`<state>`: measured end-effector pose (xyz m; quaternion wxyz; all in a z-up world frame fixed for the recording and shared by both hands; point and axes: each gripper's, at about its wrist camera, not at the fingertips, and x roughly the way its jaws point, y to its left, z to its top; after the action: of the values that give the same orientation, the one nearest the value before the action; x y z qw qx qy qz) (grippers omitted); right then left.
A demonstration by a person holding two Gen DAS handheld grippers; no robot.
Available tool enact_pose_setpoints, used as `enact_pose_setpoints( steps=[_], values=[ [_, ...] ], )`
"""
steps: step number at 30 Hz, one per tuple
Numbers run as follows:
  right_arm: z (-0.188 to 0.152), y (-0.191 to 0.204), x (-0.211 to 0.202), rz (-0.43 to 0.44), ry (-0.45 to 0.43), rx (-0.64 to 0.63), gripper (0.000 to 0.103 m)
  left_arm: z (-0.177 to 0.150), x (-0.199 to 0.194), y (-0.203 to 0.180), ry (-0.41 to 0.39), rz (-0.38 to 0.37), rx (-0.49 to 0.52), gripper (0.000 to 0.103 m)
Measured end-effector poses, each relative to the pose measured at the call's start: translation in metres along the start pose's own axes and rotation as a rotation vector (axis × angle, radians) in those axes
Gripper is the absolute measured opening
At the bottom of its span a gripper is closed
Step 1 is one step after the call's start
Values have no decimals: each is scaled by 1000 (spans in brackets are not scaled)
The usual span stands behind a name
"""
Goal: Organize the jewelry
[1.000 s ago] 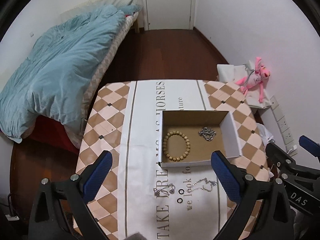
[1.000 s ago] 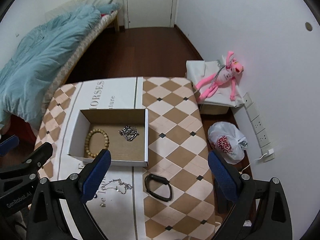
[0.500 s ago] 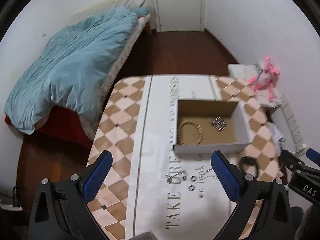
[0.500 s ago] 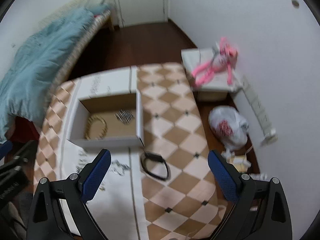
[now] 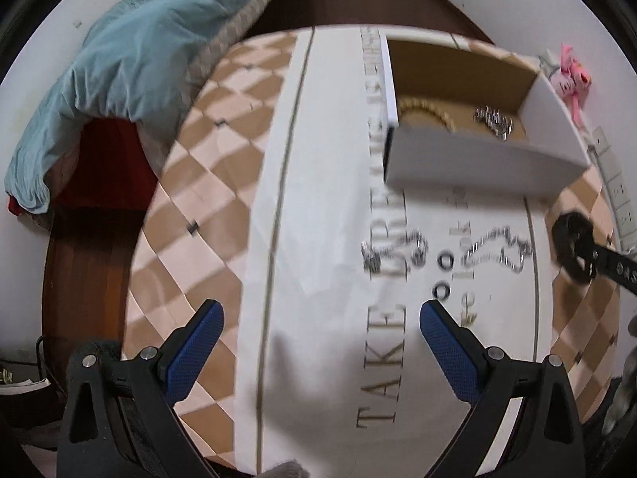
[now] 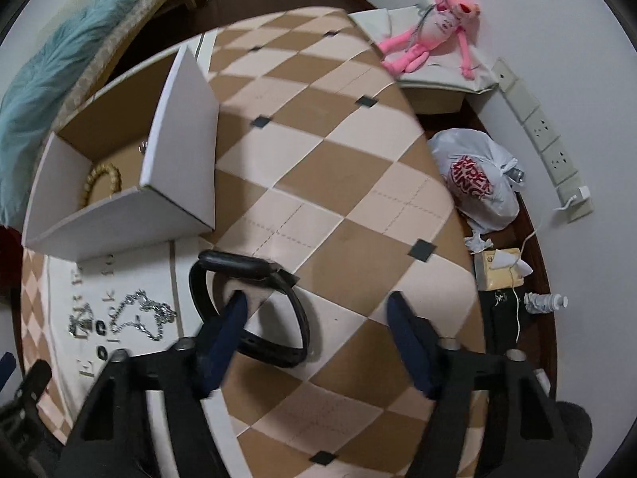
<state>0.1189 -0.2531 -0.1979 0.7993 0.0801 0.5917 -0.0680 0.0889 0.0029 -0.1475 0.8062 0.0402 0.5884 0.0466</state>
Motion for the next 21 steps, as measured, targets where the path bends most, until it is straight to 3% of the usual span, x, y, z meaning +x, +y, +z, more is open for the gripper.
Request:
enact_pose_setpoints(
  steps=[1,2,4,5,11,21],
  values=[
    [-1,3,-1,-17,-17,-20,48,-3,2,-2,11,-5,5,101],
    [-1,6,-1,-18,-26,-44,29,-6,5,-5,22,-13,8,101],
    [-4,8,-2,-8,-28,-57,6,-11,8,-10,40,-38,8,100],
    [-5,7,-4,0,-28,-55,3,-14,9,-14,49,-64,8,100],
    [-25,-2,-20,26,-51,-23,3,-21,7,-38,49,-151,25,94],
    [-55,-15,-24,13,-28,18,3,-22,13,-82,26,-177,95,41]
  ],
)
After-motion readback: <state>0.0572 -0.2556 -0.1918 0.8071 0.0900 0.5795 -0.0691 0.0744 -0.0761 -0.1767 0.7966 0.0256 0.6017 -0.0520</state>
